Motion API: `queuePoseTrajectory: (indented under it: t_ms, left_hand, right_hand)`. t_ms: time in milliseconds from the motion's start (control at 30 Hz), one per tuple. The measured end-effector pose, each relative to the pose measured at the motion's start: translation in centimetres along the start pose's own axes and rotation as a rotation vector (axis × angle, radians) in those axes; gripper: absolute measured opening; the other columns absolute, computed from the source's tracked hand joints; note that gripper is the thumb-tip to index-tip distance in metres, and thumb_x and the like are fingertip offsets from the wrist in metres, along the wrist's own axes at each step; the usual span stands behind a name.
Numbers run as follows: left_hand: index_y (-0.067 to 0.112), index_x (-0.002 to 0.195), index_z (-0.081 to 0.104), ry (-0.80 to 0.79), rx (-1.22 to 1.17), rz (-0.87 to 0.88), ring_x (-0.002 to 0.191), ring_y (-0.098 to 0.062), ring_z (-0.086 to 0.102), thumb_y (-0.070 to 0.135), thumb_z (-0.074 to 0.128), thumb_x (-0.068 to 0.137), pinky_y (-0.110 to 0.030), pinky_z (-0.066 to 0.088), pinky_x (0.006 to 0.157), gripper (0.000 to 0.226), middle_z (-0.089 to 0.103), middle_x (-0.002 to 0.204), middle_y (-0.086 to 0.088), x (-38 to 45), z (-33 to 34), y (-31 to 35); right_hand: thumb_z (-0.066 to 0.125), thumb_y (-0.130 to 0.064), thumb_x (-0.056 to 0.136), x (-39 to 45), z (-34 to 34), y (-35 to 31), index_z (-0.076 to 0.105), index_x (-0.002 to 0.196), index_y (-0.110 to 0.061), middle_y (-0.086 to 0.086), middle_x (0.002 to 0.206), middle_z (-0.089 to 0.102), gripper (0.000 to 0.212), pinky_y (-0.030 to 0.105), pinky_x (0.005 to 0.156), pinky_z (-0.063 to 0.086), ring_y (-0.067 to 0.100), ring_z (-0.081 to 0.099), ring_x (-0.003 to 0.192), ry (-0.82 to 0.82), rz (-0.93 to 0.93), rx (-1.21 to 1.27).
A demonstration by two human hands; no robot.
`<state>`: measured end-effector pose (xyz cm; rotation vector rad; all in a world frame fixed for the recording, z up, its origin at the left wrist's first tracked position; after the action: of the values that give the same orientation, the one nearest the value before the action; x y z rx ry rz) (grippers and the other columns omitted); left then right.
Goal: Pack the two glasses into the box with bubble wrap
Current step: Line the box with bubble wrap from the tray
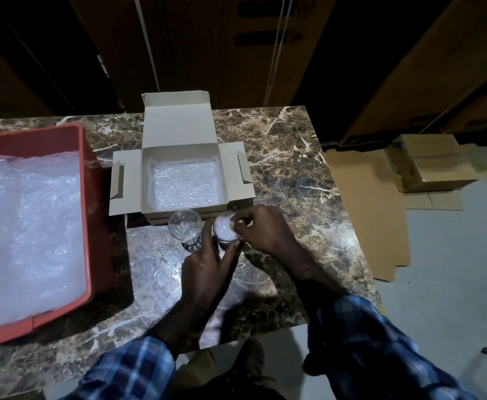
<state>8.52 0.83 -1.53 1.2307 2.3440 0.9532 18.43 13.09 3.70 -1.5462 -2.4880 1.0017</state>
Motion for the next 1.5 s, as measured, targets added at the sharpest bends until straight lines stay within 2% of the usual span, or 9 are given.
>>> queuePoseTrajectory:
  t_ms: [133, 233, 333, 500, 733, 1000, 1167, 1300, 1500]
  left_hand:
    - [0.029, 0.146, 0.034, 0.042, 0.060, 0.013, 0.070, -0.030, 0.068, 0.054, 0.062, 0.092, -0.029, 0.041, 0.056, 0.066, 0.072, 0.079, 0.002, -0.1, -0.7, 0.6]
    - [0.027, 0.149, 0.033, 0.033, 0.070, -0.003, 0.075, -0.033, 0.069, 0.055, 0.058, 0.093, -0.030, 0.040, 0.059, 0.067, 0.073, 0.086, -0.005, -0.6, -0.8, 0.8]
    - [0.033, 0.154, 0.021, 0.041, 0.038, -0.038, 0.081, -0.033, 0.069, 0.054, 0.058, 0.094, -0.035, 0.051, 0.066, 0.074, 0.074, 0.094, -0.005, -1.6, -1.2, 0.8]
    - [0.036, 0.154, 0.019, 0.080, 0.061, -0.029, 0.077, -0.032, 0.070, 0.042, 0.059, 0.094, -0.041, 0.056, 0.068, 0.073, 0.075, 0.092, -0.004, -3.6, -2.3, 0.3]
    - [0.026, 0.119, 0.068, 0.245, 0.092, 0.144, 0.062, -0.013, 0.067, 0.041, 0.053, 0.088, -0.029, 0.054, 0.062, 0.037, 0.074, 0.089, 0.009, -5.0, -9.3, 1.2]
    - [0.017, 0.105, 0.075, 0.278, 0.193, 0.082, 0.083, -0.022, 0.070, 0.018, 0.074, 0.083, -0.036, 0.056, 0.079, 0.022, 0.075, 0.095, 0.001, -2.8, -23.6, -6.1]
    - [0.012, 0.109, 0.075, 0.038, 0.608, 0.131, 0.100, -0.033, 0.067, 0.015, 0.082, 0.076, -0.042, 0.053, 0.087, 0.034, 0.075, 0.104, -0.009, -0.4, -30.6, -13.0]
    - [0.022, 0.130, 0.064, -0.292, 0.833, 0.152, 0.121, -0.025, 0.057, 0.042, 0.072, 0.085, -0.036, 0.043, 0.100, 0.050, 0.067, 0.128, -0.002, 0.9, -31.4, -16.9]
    - [0.026, 0.134, 0.054, -0.508, 1.099, 0.170, 0.129, -0.022, 0.047, 0.053, 0.054, 0.093, -0.039, 0.023, 0.113, 0.049, 0.061, 0.131, 0.002, 2.0, -30.0, -19.1]
  right_hand:
    - [0.066, -0.019, 0.088, -1.7, 0.5, 0.6, 0.072, 0.113, -0.037, -0.006, 0.092, 0.073, 0.031, 0.016, 0.072, 0.055, 0.004, 0.068, 0.070, 0.068, 0.012, 0.221]
    - [0.063, -0.006, 0.087, -2.4, 0.9, 0.6, 0.068, 0.119, -0.031, 0.001, 0.104, 0.074, 0.042, 0.019, 0.070, 0.057, 0.011, 0.069, 0.078, 0.096, 0.026, 0.319]
    - [0.061, -0.001, 0.088, -2.7, 0.9, 0.6, 0.068, 0.114, -0.026, 0.000, 0.099, 0.071, 0.036, 0.000, 0.054, 0.040, 0.006, 0.063, 0.073, 0.130, 0.040, 0.355]
    - [0.062, -0.004, 0.088, -2.4, 1.5, -0.2, 0.067, 0.114, -0.022, 0.004, 0.108, 0.073, 0.032, 0.027, 0.083, 0.055, 0.021, 0.069, 0.096, 0.139, 0.028, 0.343]
    - [0.060, -0.013, 0.092, -2.8, 0.8, -0.7, 0.063, 0.124, -0.014, 0.009, 0.118, 0.070, 0.032, 0.028, 0.084, 0.049, 0.030, 0.065, 0.103, 0.156, 0.028, 0.272]
    - [0.060, -0.022, 0.095, -5.7, 0.3, -15.0, 0.065, 0.124, -0.012, 0.008, 0.125, 0.065, 0.031, 0.030, 0.098, 0.038, 0.025, 0.051, 0.121, 0.181, -0.412, 0.124]
    - [0.063, -0.023, 0.094, -7.6, 6.8, -26.2, 0.068, 0.120, -0.013, 0.008, 0.121, 0.067, 0.028, 0.034, 0.098, 0.043, 0.024, 0.056, 0.117, -0.041, -0.671, 0.044]
    - [0.061, -0.027, 0.095, -5.9, 14.1, -30.0, 0.067, 0.124, -0.013, 0.012, 0.126, 0.065, 0.032, 0.036, 0.098, 0.046, 0.028, 0.055, 0.121, -0.218, -0.634, -0.167]
    - [0.065, -0.030, 0.092, -2.7, 20.8, -29.9, 0.063, 0.124, -0.009, 0.015, 0.125, 0.063, 0.038, 0.040, 0.099, 0.048, 0.034, 0.052, 0.122, -0.264, -0.519, -0.394]
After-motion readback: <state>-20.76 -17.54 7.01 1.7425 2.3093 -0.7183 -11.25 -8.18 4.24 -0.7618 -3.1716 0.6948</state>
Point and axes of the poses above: each hand's wrist, its own x-axis towards the middle knuckle, its own z-axis out of the palm, y = z × x, the point moved 7 cm from there along x, towards the middle knuckle
